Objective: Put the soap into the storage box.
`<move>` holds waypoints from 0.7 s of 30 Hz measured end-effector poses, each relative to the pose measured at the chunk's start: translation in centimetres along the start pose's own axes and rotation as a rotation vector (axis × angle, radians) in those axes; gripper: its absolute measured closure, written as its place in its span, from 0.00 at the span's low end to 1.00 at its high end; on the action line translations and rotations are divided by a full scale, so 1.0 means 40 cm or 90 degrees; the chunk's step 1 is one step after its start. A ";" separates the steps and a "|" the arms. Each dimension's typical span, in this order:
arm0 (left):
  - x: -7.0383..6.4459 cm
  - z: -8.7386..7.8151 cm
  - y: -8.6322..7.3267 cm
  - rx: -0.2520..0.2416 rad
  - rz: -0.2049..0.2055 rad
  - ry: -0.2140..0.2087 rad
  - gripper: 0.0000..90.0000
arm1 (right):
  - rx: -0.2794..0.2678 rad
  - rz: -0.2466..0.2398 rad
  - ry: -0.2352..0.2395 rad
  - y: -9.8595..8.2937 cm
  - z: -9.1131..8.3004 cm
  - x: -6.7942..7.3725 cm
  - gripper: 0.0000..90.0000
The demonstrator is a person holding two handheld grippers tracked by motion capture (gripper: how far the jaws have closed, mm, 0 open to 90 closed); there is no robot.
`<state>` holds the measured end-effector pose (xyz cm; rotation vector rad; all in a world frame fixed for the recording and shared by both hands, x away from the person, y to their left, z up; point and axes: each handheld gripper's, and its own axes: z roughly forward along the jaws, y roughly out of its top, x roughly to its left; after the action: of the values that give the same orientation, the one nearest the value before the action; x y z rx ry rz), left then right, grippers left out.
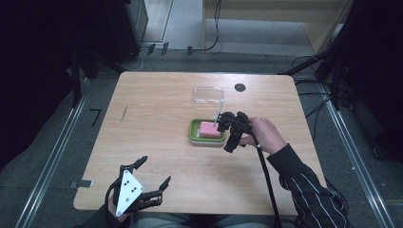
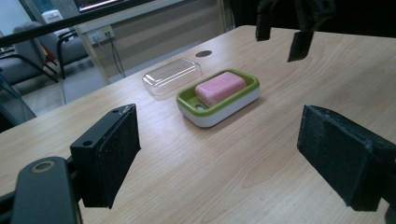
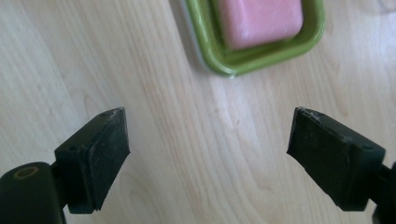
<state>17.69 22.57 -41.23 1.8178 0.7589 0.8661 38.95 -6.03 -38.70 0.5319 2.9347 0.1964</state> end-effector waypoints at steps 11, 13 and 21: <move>-0.002 0.009 0.004 -0.001 0.004 -0.008 0.15 | 0.039 0.028 -0.001 -0.098 0.013 0.037 0.14; -0.001 0.010 0.004 0.000 0.007 -0.010 0.15 | 0.046 0.028 -0.008 -0.114 0.016 0.045 0.15; -0.002 0.015 0.006 -0.002 0.007 -0.014 0.15 | 0.053 0.040 -0.004 -0.188 0.041 0.083 0.15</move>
<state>18.16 22.13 -41.21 1.8282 0.7332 0.8522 33.64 -11.65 -41.88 0.6367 2.9326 0.0796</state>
